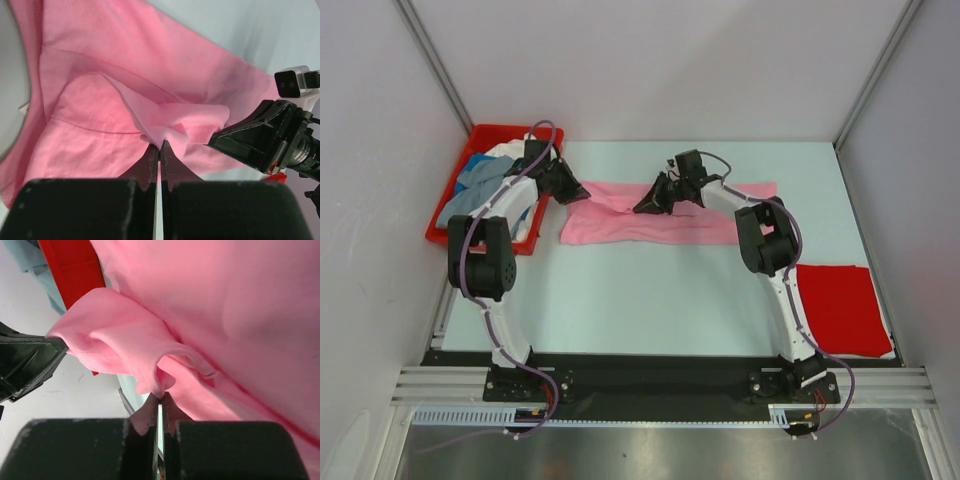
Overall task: Fold and stack the t-shirts
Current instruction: Fold the tshirt
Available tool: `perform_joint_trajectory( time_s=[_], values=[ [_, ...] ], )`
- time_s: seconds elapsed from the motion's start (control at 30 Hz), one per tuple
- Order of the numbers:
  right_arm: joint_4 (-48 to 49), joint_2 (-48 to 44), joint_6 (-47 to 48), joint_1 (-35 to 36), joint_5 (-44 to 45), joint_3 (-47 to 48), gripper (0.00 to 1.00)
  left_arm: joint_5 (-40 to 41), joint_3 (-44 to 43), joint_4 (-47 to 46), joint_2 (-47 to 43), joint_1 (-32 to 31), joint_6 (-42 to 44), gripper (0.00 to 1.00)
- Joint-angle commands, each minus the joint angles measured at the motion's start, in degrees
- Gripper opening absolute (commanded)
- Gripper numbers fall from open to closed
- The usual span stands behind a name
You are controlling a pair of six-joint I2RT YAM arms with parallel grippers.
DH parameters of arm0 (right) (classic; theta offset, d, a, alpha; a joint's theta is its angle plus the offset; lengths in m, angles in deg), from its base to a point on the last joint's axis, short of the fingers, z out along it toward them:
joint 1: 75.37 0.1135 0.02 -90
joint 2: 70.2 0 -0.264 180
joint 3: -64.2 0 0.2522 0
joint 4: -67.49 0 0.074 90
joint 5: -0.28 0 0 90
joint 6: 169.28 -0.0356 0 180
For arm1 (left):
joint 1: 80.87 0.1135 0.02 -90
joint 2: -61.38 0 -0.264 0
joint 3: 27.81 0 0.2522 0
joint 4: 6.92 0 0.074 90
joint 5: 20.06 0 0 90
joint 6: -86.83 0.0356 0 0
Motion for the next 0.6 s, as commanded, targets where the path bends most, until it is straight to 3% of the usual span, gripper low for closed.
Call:
perform_joint_trajectory(
  time_s=[0.0,0.57],
  values=[
    [0.8,1.0,0.0,-1.5,-2.5,4.4,0.04,0.2,-3.4,-1.1,1.7,0.1,-0.1,0.01],
    [-0.3,8.6,-2.9,-4.0,-4.7,14.8,0.09,-0.6,-10.1,0.0,10.2,0.1,-0.3,0.08]
  ],
)
